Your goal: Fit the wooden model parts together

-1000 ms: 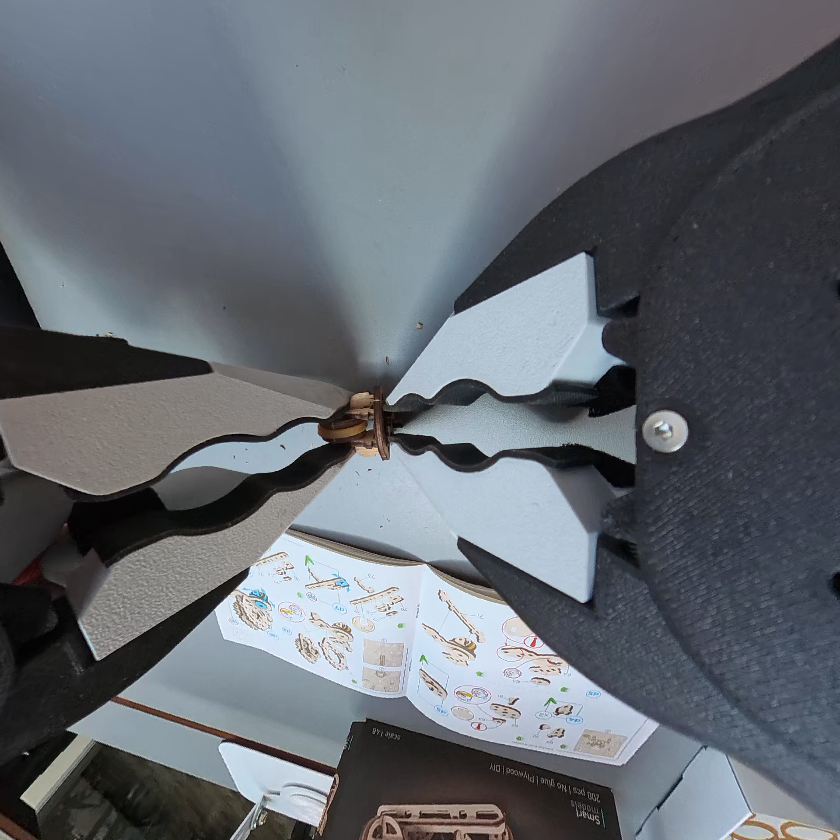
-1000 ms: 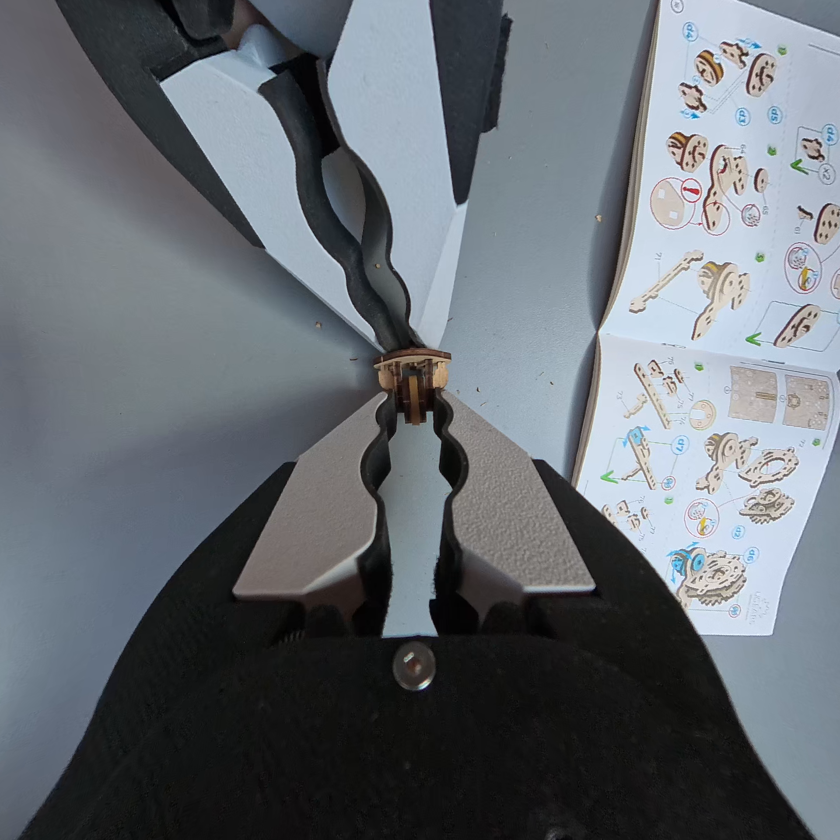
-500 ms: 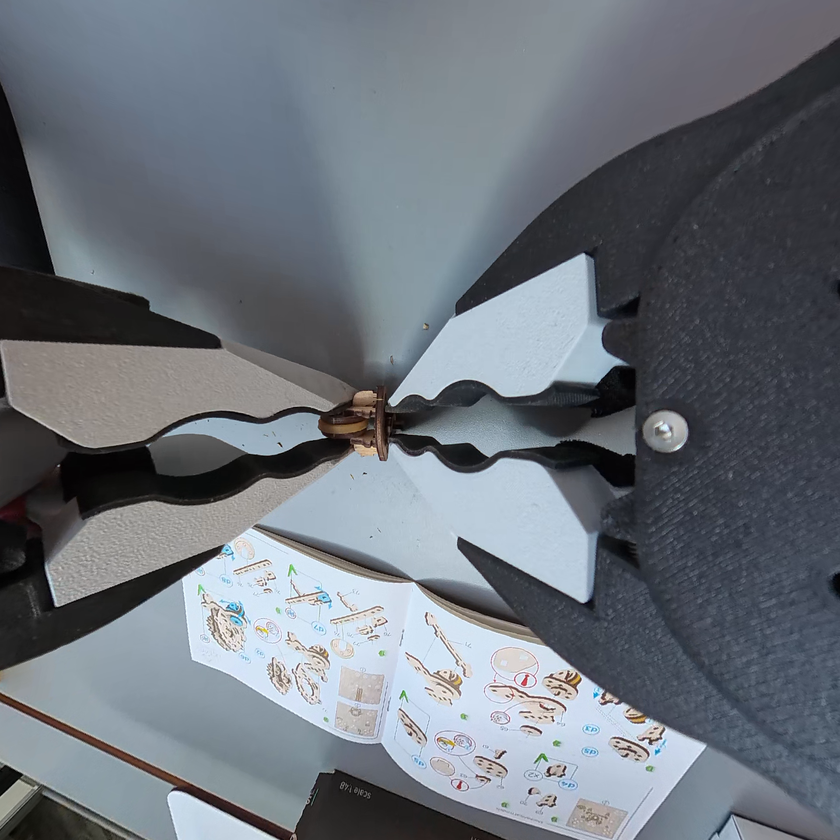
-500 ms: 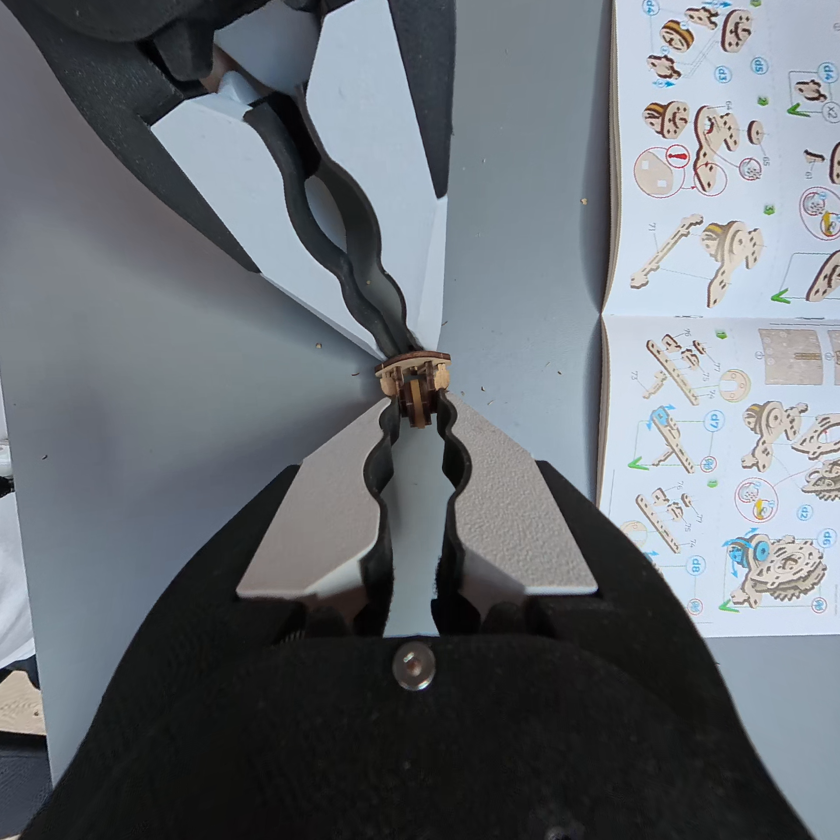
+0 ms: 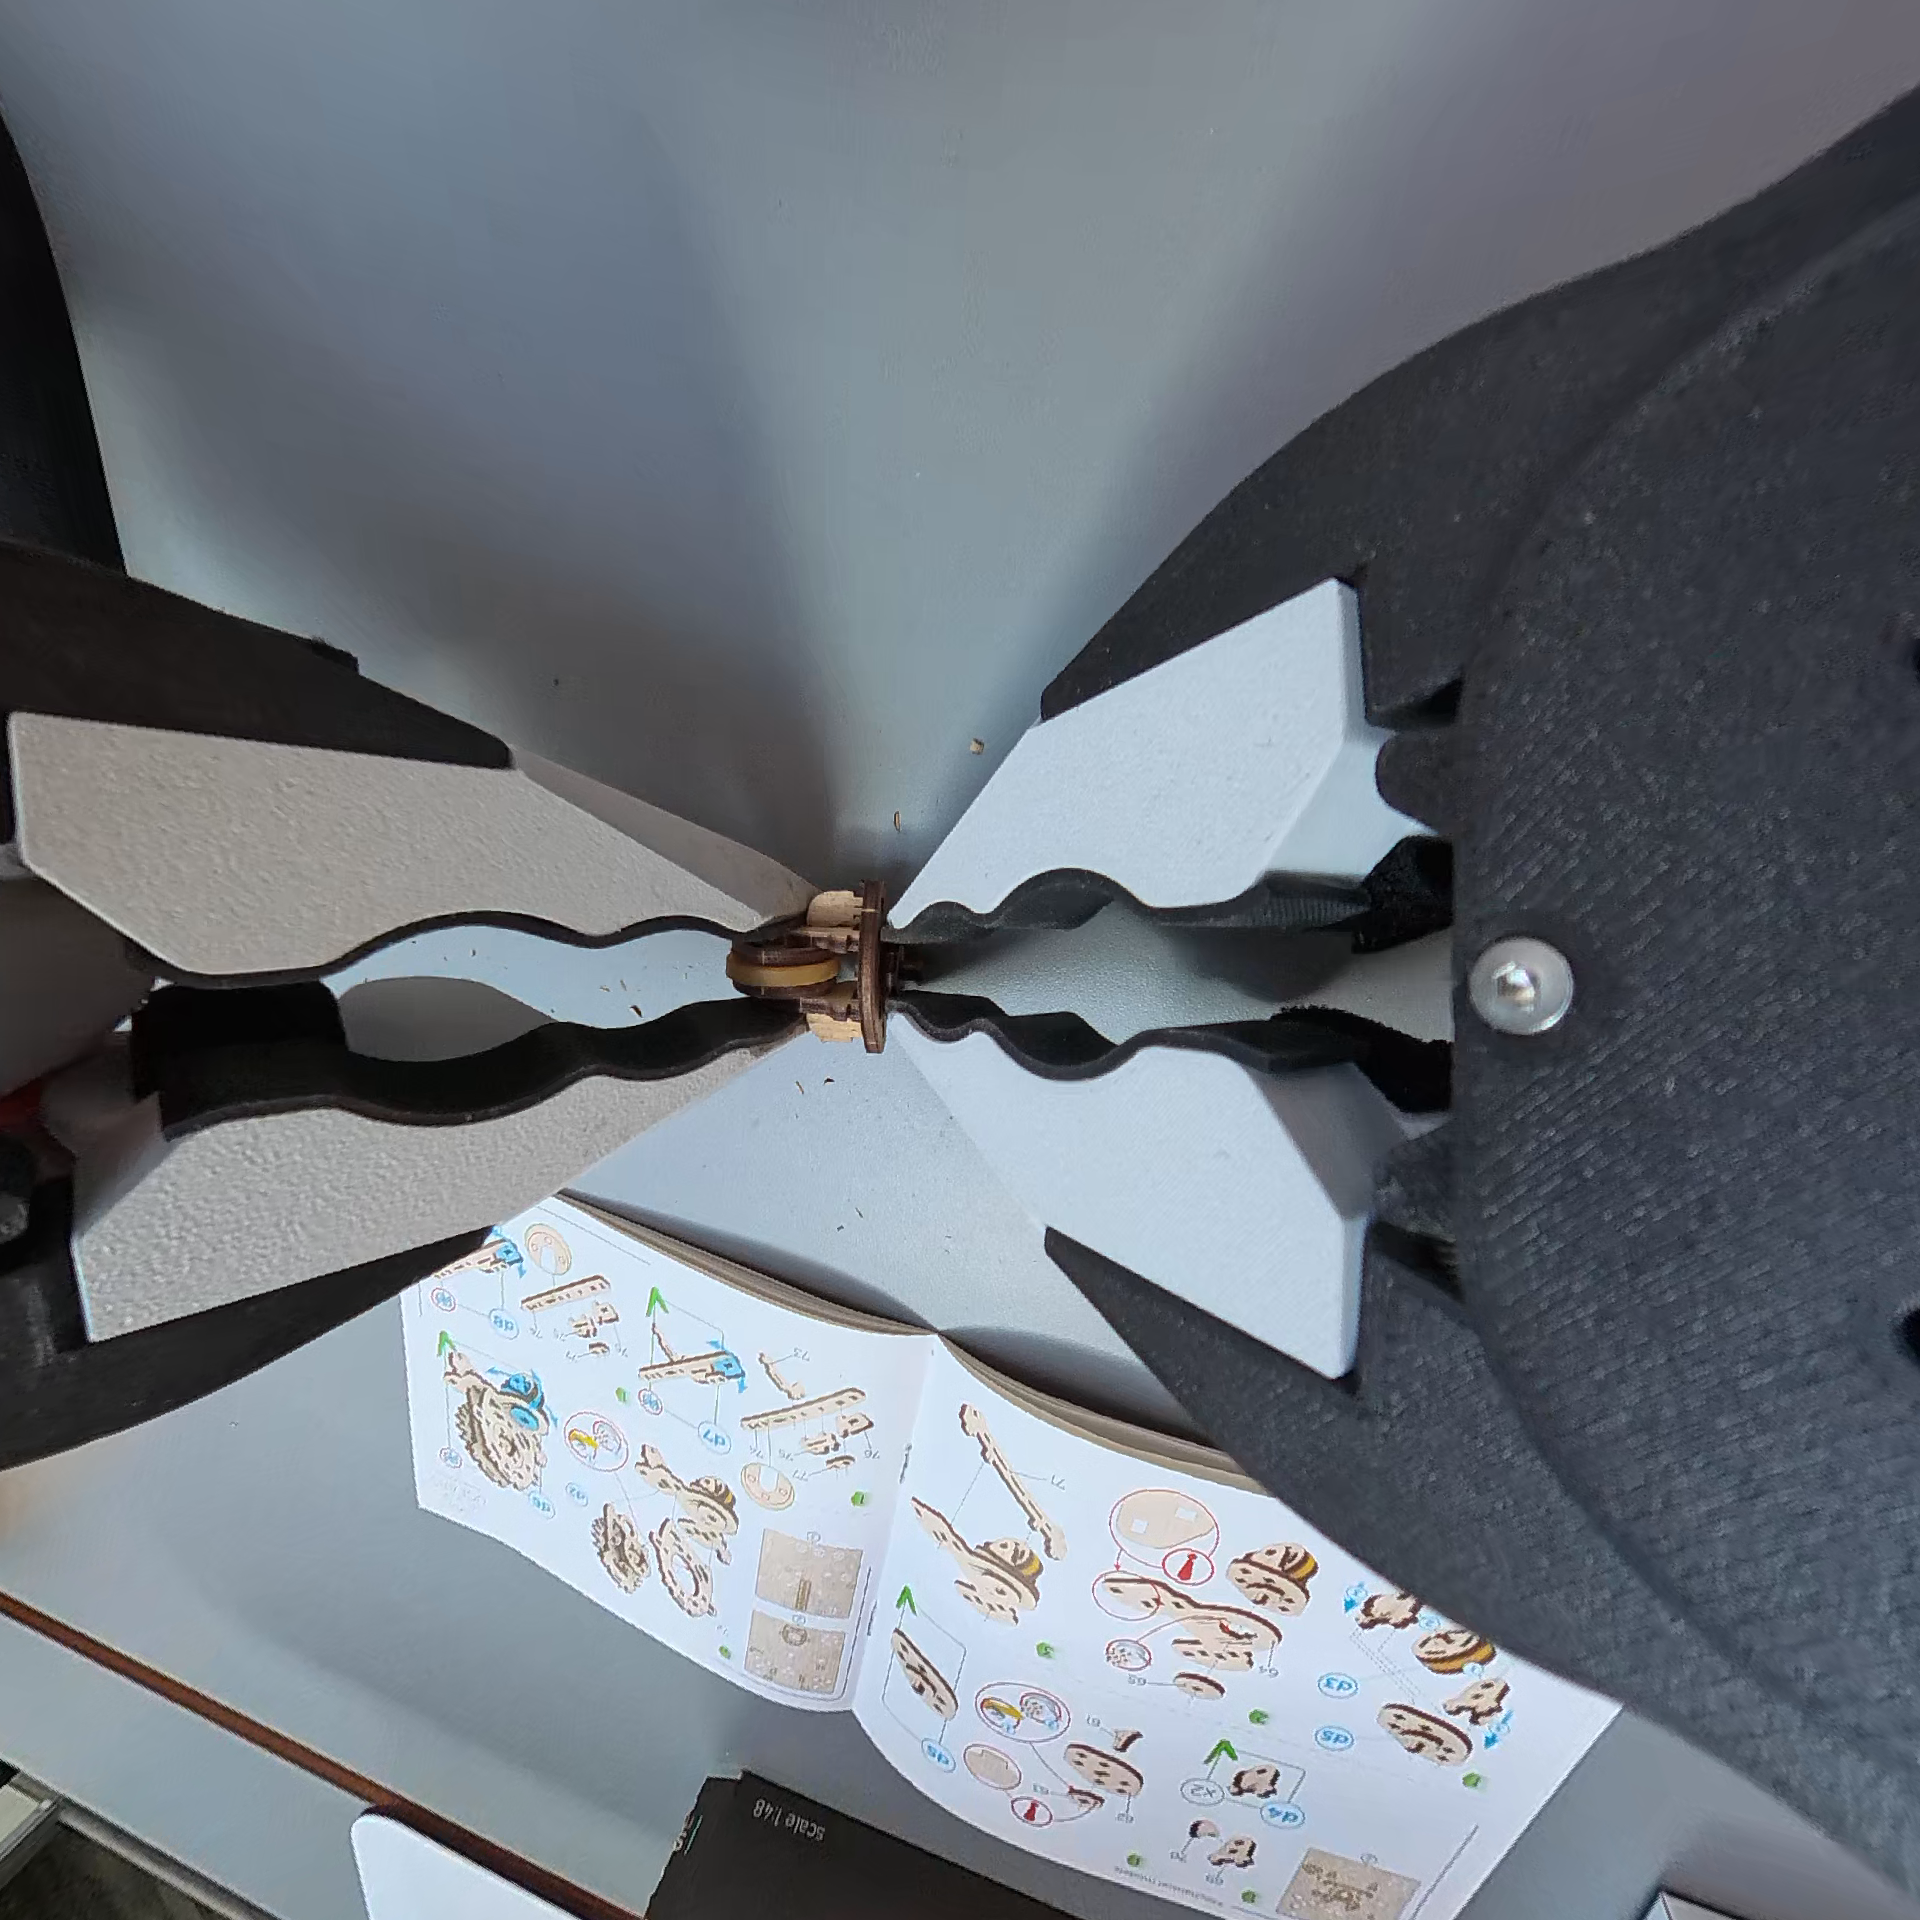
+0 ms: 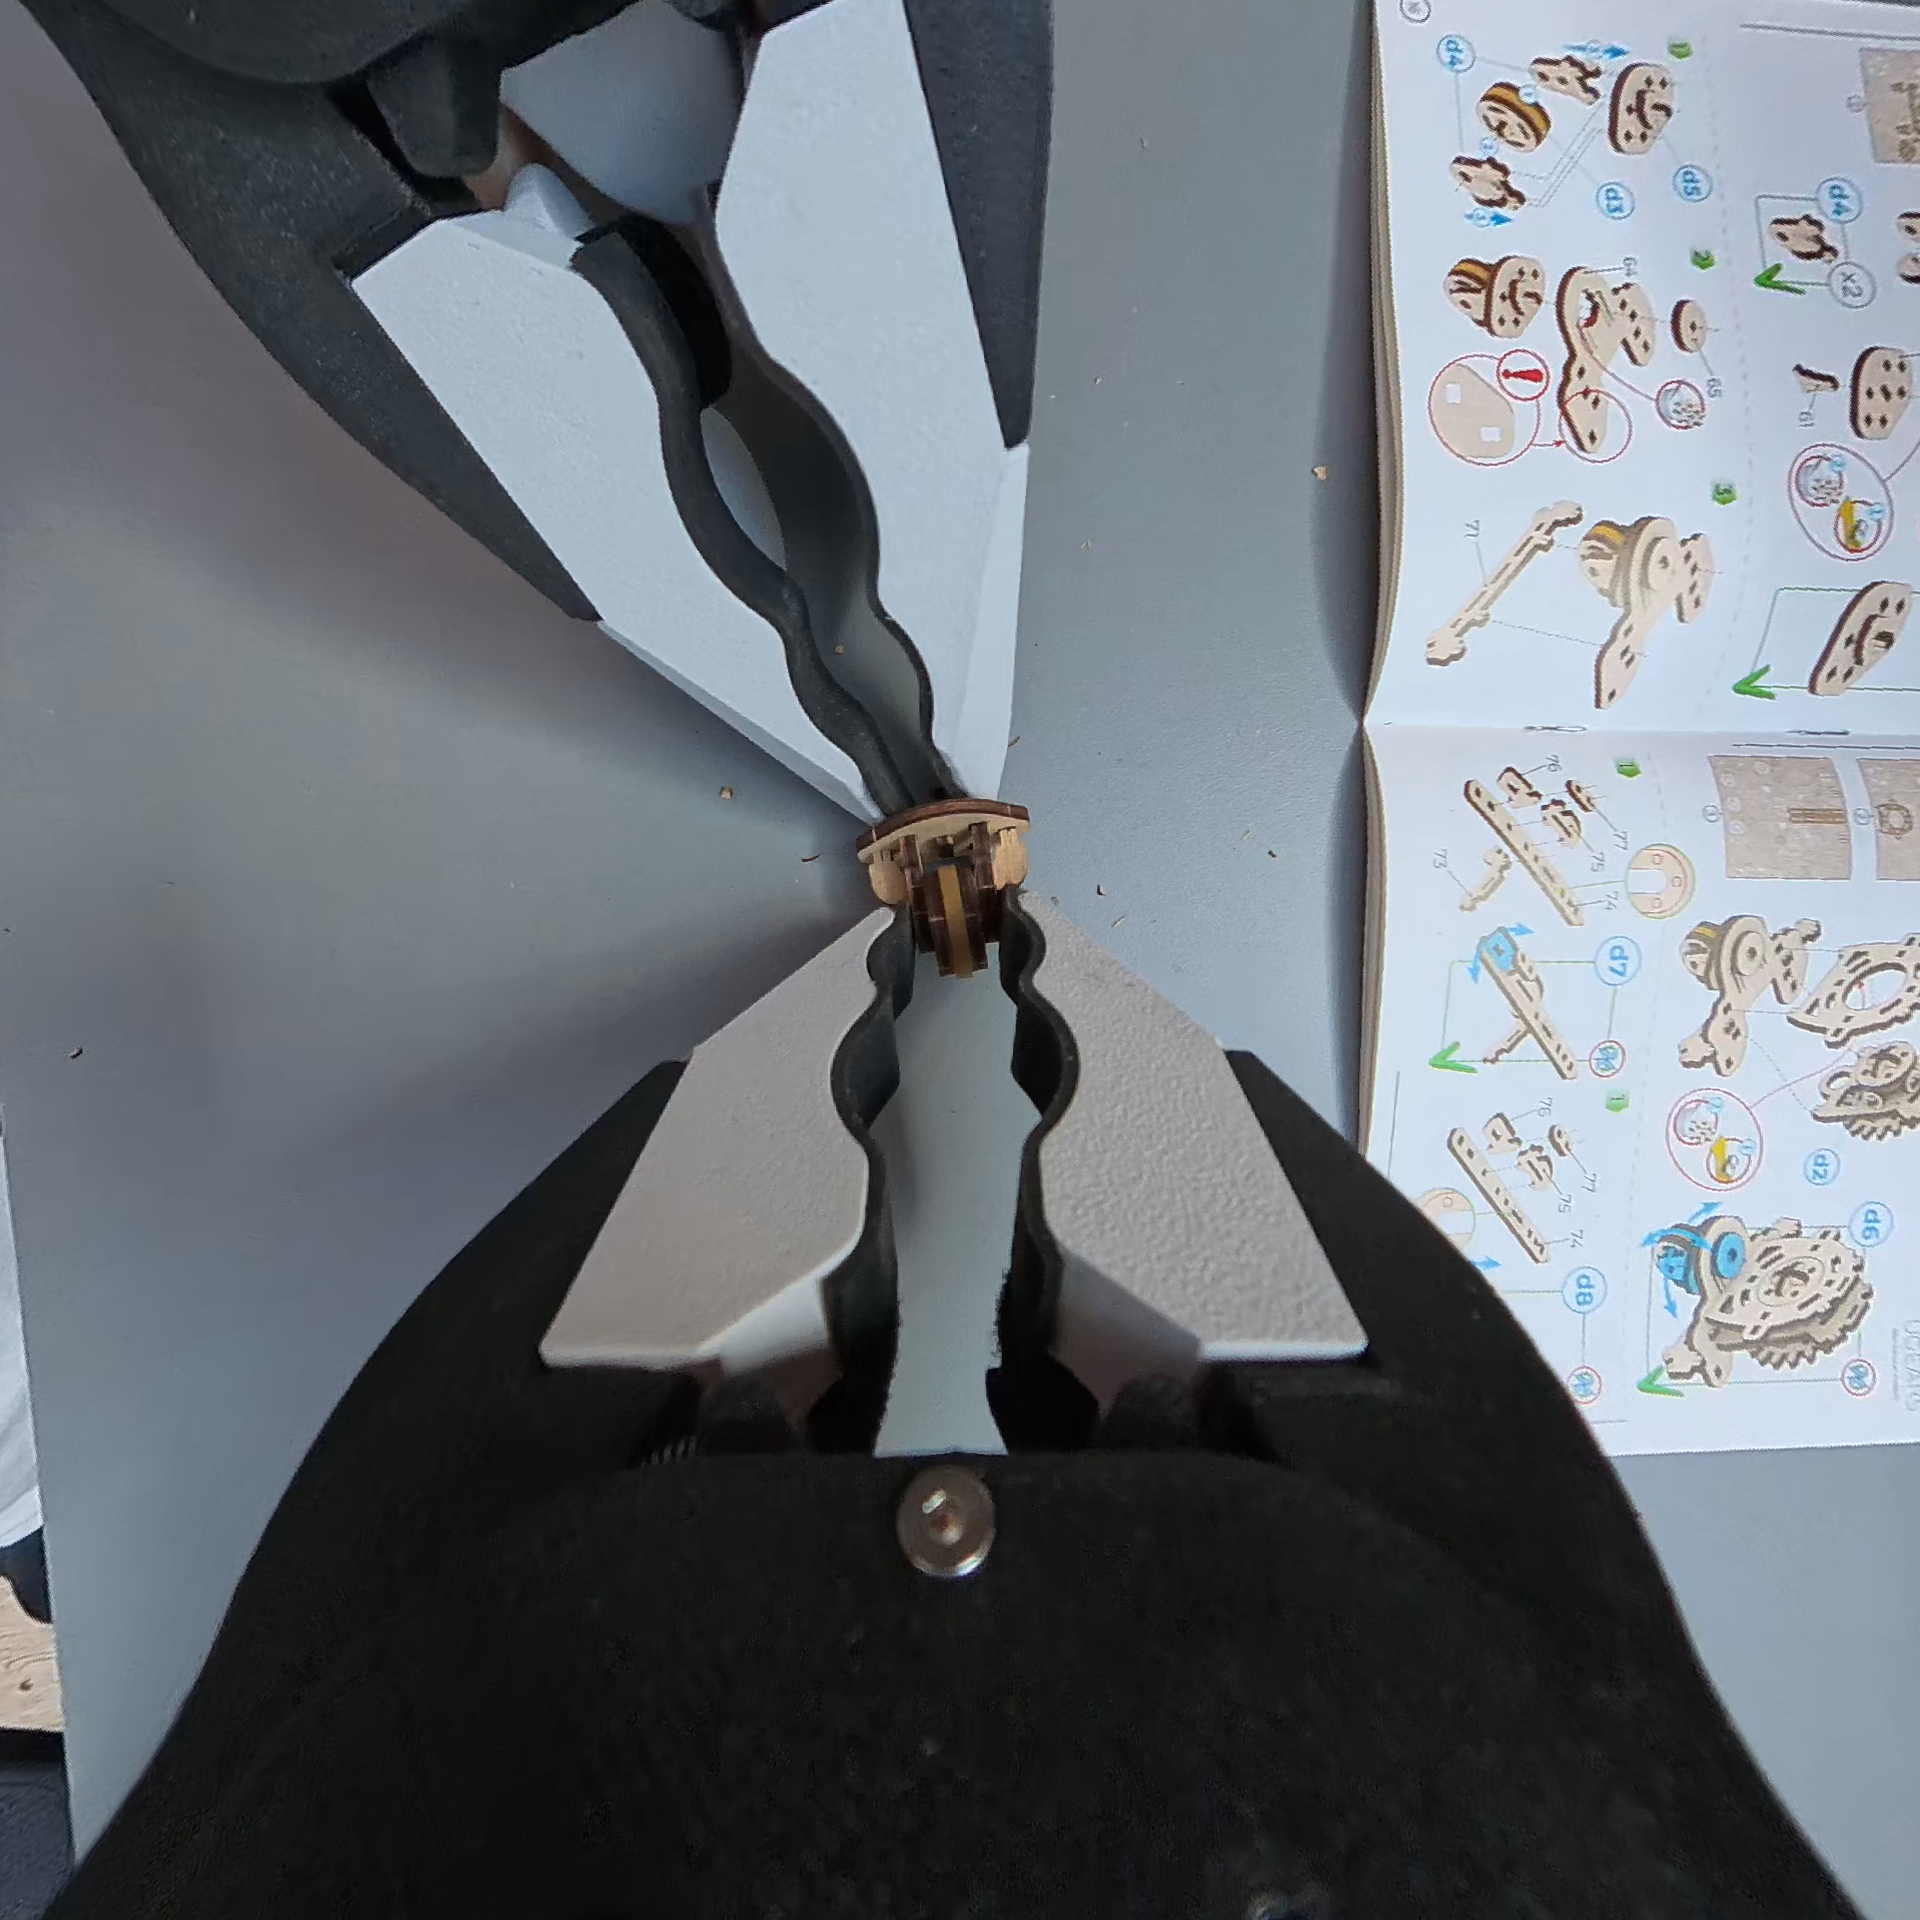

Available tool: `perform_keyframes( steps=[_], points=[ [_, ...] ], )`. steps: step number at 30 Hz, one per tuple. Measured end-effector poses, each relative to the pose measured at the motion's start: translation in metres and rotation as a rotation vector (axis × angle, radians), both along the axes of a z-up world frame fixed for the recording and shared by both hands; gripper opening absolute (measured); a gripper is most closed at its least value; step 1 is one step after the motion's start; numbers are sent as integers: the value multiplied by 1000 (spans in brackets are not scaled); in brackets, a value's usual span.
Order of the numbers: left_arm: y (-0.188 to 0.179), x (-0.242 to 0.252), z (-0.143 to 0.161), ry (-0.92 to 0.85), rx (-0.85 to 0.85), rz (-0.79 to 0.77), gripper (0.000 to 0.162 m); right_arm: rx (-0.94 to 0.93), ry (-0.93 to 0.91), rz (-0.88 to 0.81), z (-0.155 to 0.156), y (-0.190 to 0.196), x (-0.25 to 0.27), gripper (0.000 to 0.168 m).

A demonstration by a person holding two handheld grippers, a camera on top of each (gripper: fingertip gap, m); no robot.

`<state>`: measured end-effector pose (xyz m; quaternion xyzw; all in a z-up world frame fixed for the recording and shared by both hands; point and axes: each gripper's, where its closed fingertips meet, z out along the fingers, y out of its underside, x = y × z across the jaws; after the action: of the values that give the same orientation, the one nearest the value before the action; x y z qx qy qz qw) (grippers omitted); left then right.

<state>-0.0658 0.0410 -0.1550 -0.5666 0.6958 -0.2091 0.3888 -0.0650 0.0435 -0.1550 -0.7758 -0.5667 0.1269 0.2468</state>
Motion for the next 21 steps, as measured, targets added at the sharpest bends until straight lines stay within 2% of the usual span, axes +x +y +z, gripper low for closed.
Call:
perform_keyframes(
  steps=[1, 5, 14, 21],
  points=[
    [0, 0, 0, 0, -6, 0, 6, 5, 4, 24, 0, 0, 0, 13],
    [1, -1, 0, -5, -47, 3, 6, -11, 70, 41, -1, 1, 1, 14],
    [1, -3, 1, -14, -20, 2, 7, 48, 128, 117, 0, 2, -1, 16],
    [-1, -1, 0, 3, 8, -26, 7, 63, 93, 159, -2, 0, 0, 16]
  ],
)
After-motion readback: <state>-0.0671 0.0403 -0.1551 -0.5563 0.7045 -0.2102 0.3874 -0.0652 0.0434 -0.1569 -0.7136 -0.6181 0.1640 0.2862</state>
